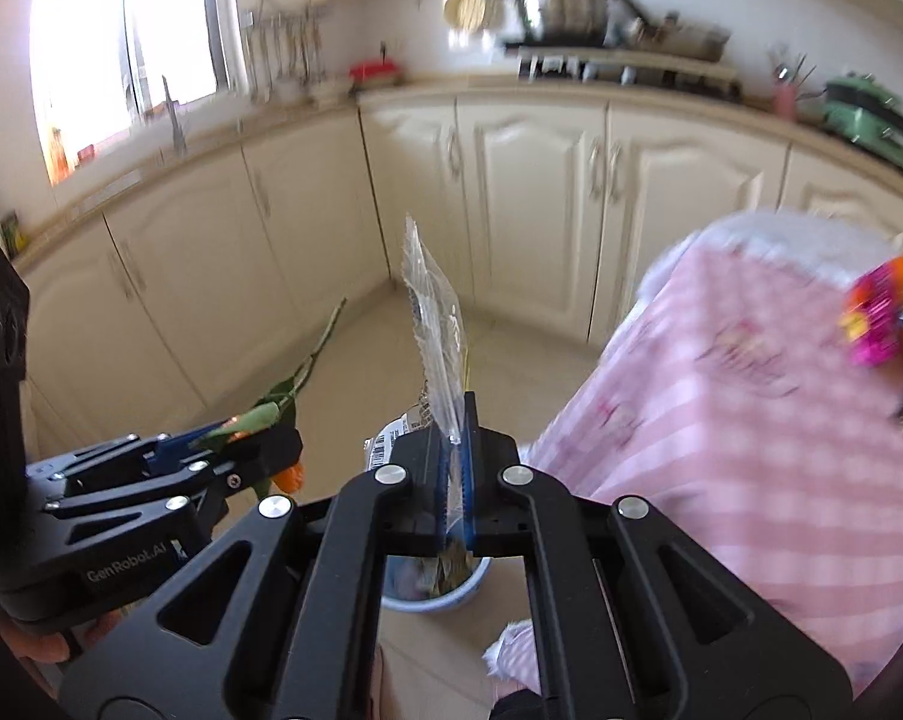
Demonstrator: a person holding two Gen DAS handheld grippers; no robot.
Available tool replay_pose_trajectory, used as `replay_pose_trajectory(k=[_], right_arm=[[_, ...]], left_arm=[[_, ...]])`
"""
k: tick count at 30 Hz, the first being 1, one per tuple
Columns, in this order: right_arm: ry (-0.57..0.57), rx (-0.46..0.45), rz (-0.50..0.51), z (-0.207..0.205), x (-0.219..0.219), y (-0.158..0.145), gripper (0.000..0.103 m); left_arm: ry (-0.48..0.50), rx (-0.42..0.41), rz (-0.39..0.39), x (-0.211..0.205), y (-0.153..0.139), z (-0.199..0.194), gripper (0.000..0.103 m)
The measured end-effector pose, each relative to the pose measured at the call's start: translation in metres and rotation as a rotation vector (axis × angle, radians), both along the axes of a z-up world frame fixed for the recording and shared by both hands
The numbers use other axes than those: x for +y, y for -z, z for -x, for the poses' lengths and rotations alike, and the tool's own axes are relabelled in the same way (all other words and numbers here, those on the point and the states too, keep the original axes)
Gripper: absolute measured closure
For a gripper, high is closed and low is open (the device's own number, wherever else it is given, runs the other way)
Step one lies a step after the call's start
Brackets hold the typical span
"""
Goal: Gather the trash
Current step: 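Carry the peel and plastic bag over the blue bucket and open both tools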
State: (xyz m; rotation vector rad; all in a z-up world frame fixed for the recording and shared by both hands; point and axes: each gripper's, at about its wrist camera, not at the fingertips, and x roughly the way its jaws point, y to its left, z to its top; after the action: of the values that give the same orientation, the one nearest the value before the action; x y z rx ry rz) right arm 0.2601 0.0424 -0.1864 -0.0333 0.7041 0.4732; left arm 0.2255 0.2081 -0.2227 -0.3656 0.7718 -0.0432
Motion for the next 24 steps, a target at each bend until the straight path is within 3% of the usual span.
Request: replay_pose_trajectory(k=[11, 17, 19, 24], right_arm=[[0.008, 0.186, 0.110, -0.057, 0.044, 0.119, 0.099], [0.011, 0.224, 0.126, -0.070, 0.053, 0.147, 0.099], [0.010, 0.237, 0.135, -0.078, 0.058, 0.154, 0.099], [0.012, 0.254, 0.141, -0.082, 0.066, 0.164, 0.099]], left_arm=[[-0.071, 0.231, 0.032, 0.054, 0.128, -0.063, 0.064], [-0.109, 0.245, 0.067, 0.072, 0.158, -0.078, 0.059], [-0.126, 0.245, 0.081, 0.076, 0.163, -0.078, 0.048], [-0.147, 0.249, 0.100, 0.082, 0.171, -0.079, 0.043]])
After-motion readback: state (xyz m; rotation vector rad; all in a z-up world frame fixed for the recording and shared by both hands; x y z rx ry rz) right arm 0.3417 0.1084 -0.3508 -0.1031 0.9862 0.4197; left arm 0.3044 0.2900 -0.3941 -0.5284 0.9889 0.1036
